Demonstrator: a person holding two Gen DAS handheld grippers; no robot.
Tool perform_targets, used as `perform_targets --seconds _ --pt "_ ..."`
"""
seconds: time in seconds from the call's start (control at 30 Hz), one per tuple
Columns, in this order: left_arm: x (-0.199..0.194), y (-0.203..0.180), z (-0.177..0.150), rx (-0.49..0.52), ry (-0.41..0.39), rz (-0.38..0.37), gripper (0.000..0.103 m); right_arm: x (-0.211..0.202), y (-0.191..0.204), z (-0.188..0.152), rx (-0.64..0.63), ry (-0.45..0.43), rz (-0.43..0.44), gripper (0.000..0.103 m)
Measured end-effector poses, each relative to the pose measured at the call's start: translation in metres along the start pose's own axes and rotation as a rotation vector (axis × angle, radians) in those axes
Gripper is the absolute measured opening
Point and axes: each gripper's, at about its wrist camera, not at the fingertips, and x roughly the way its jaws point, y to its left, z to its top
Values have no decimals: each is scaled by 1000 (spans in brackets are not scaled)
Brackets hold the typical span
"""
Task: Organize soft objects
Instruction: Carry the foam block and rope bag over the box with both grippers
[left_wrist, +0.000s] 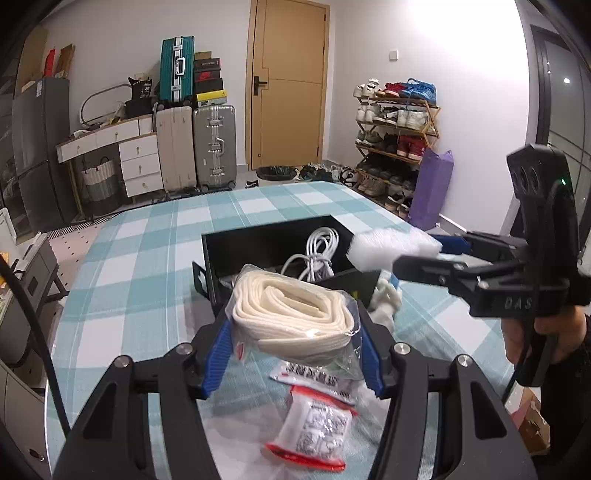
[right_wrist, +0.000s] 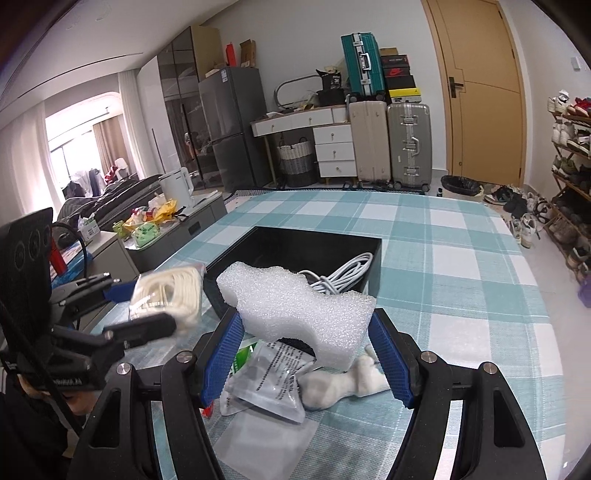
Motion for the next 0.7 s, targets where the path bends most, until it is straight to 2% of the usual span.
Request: perform_targets --seconds 0.43,0.7 --pt "25 8 21 -6 -11 23 59 -5 -9 7 27 -23 -58 71" --pt "41 11 34 -11 -6 43 59 3 -8 26 16 -31 -93 71"
